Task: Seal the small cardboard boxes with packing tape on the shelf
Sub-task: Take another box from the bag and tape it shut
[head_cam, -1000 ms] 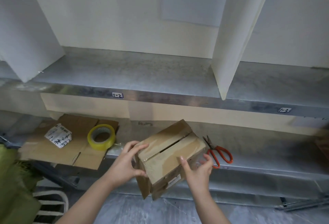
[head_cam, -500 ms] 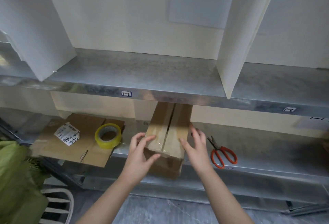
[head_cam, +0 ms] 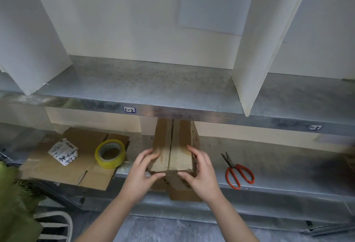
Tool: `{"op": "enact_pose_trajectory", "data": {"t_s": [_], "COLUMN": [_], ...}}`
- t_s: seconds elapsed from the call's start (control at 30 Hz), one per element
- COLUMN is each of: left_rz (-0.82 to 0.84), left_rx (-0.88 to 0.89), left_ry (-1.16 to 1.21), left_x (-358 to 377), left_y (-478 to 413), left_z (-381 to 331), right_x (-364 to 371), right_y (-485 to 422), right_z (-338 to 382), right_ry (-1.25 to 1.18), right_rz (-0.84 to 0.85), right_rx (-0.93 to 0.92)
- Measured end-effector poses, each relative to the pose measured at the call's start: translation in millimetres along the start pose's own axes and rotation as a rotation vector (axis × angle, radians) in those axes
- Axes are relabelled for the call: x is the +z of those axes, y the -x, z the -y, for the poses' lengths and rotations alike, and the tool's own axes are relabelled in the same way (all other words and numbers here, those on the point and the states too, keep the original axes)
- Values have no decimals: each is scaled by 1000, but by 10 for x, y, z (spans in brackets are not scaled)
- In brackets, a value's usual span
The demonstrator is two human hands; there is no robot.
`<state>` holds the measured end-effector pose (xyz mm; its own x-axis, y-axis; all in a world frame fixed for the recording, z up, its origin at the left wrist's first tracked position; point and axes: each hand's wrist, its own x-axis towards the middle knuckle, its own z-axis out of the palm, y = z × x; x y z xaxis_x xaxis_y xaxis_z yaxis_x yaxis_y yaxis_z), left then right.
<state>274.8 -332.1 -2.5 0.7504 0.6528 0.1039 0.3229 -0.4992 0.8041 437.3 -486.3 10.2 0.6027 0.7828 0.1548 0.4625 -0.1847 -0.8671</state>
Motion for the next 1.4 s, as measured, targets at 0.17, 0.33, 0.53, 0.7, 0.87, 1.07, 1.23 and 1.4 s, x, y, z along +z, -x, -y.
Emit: {"op": "enact_pose_trajectory", "data": {"t_s": [0.17,0.33,0.53,0.7,0.87,1.07,1.23,1.4], "left_rz": [31,91,119,172,191,171,274,366], "left_rx": [2,24,41,103,238,217,111,55], "left_ry": [-10,55,-7,-290,-604,-841,-934,-945], "left_x": [-146,11,396,321,33,-505,-932,-1171], "left_y": [-42,-159,-445,-501,-351,-125,-116,-267], "left_z": [102,76,-192,-241,-124,380,952,1435], "right_x": [177,85,-302,-395,-357,291,1222,1851], "right_y": [-49,17,-44,-57,161,69,-170,-490], "right_z": [-77,-272,-514,-417,-65,455,519,282], "right_ry": [-68,-69,130,421,625,587,556,661], "right_rz": [32,37,13,40,-53,110,311,386], "right_rx": [112,161,212,151,-98,-340,-207,51]}}
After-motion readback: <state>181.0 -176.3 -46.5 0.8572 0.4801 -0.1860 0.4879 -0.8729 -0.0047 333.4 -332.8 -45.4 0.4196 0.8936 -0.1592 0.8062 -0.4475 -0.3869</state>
